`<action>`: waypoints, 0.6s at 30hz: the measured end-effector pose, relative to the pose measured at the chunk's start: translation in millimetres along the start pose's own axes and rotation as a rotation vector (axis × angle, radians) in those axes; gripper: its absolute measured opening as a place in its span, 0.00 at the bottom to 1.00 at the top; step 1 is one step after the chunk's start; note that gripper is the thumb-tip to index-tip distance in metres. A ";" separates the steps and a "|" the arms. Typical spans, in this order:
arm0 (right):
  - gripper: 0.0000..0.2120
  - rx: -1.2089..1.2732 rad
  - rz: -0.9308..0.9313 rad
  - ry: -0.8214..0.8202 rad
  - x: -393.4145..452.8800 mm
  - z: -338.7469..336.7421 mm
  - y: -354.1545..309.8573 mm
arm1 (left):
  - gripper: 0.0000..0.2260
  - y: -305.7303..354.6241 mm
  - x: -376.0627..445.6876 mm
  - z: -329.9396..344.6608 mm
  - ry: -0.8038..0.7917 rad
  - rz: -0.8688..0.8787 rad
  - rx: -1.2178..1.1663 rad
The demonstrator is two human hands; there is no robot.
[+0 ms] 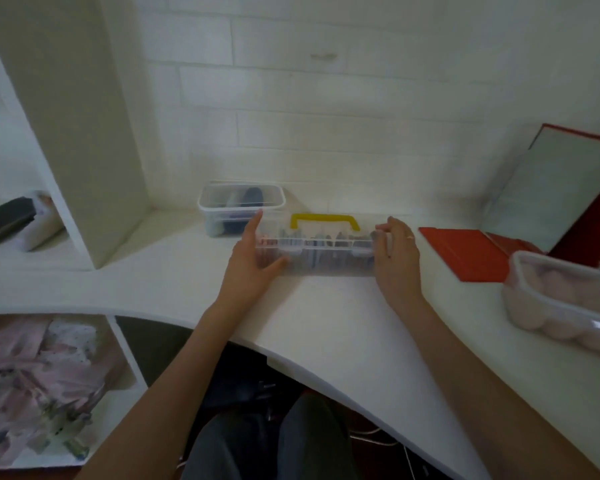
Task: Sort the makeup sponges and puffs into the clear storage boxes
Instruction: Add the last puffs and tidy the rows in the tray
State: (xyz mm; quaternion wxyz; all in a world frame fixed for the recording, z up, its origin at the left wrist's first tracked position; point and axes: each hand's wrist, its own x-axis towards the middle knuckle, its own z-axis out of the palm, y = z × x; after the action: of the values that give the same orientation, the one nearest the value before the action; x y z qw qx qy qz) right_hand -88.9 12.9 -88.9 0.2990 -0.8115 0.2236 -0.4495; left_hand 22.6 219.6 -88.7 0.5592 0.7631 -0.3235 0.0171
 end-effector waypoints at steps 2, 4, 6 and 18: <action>0.11 -0.105 -0.052 -0.071 2.7 -3.0 5.3 | 0.29 0.7 5.6 4.3 0.031 0.015 0.026; 0.15 -0.222 -0.029 -0.095 3.2 -20.5 17.8 | 0.24 8.1 10.2 23.0 -0.011 0.026 0.033; 0.18 -0.243 0.004 -0.110 2.4 -25.0 15.3 | 0.23 8.3 12.7 29.7 -0.026 0.012 0.041; 0.23 -0.629 -0.005 0.307 -22.3 -135.8 36.2 | 0.41 81.9 -20.2 141.1 0.152 -0.127 0.297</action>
State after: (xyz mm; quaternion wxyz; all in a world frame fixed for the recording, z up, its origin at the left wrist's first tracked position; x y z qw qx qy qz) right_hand -220.6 -37.8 -70.4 -0.0040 -0.7874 0.3917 -0.4759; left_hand -82.7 93.7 -80.4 0.4631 0.8527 -0.2255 0.0869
